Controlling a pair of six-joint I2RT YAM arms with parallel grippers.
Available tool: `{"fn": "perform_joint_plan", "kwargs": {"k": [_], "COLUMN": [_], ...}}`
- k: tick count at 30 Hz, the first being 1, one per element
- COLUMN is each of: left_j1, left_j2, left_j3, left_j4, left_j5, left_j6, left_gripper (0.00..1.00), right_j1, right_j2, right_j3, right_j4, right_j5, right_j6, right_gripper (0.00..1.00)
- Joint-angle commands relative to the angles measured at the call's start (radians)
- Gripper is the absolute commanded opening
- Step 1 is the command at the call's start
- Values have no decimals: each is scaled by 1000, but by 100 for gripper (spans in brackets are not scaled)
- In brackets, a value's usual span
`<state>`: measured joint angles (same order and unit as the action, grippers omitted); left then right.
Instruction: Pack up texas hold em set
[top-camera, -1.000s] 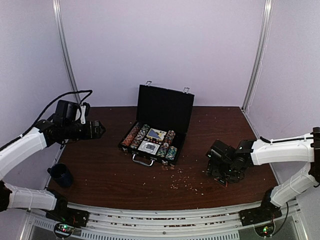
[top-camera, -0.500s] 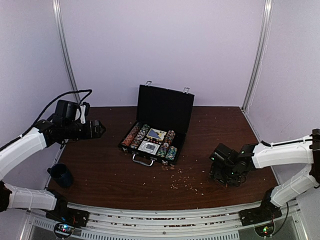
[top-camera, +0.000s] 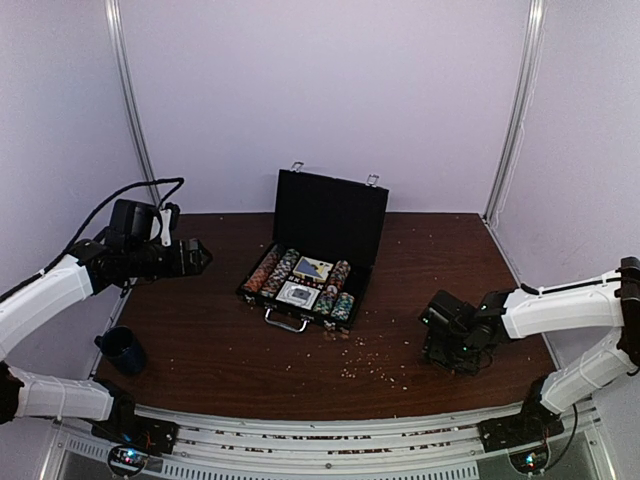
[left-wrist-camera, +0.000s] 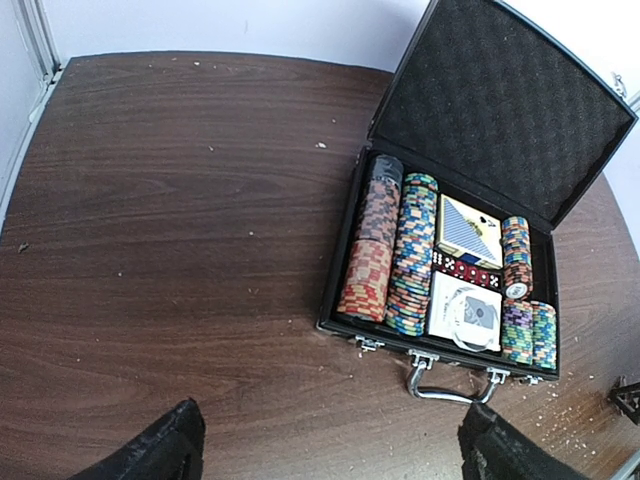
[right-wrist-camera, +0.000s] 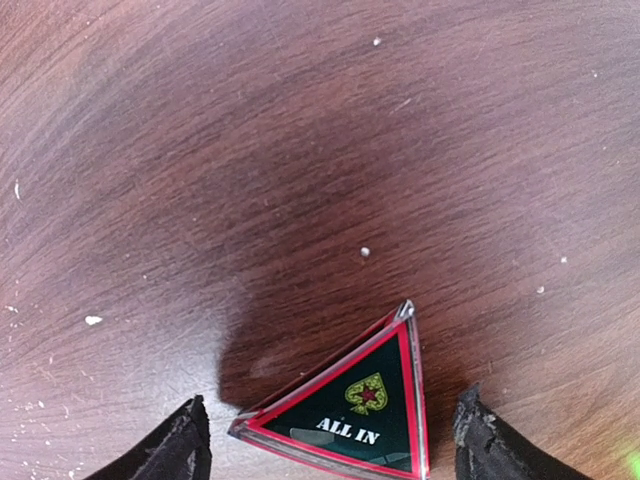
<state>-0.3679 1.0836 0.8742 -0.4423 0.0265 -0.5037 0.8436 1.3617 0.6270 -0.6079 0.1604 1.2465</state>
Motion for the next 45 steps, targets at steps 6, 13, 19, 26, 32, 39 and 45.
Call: {"fn": "perform_joint_plan", "kwargs": {"k": [6, 13, 19, 26, 32, 39, 45], "left_j1": [2, 1, 2, 2, 1, 2, 2], "left_j2": [-3, 2, 4, 11, 18, 16, 15], "left_j3": [-9, -8, -9, -9, -13, -17, -19], "left_j4": [51, 52, 54, 58, 64, 68, 72], "left_j5": [17, 18, 19, 25, 37, 42, 43], "left_j6": [-2, -2, 0, -1, -3, -5, -5], "left_gripper": [91, 91, 91, 91, 91, 91, 91], "right_j1": [-7, -6, -6, -5, -4, 5, 6], "right_j2": [49, 114, 126, 110, 106, 95, 91], "right_j3": [1, 49, 57, 50, 49, 41, 35], "right_j4": [-19, -52, -57, -86, -100, -116, -117], "right_j5": [-23, -19, -28, -37, -42, -56, -62], "right_j6": [-5, -44, -52, -48, -48, -42, -36], "right_gripper": [79, 78, 77, 76, 77, 77, 77]}}
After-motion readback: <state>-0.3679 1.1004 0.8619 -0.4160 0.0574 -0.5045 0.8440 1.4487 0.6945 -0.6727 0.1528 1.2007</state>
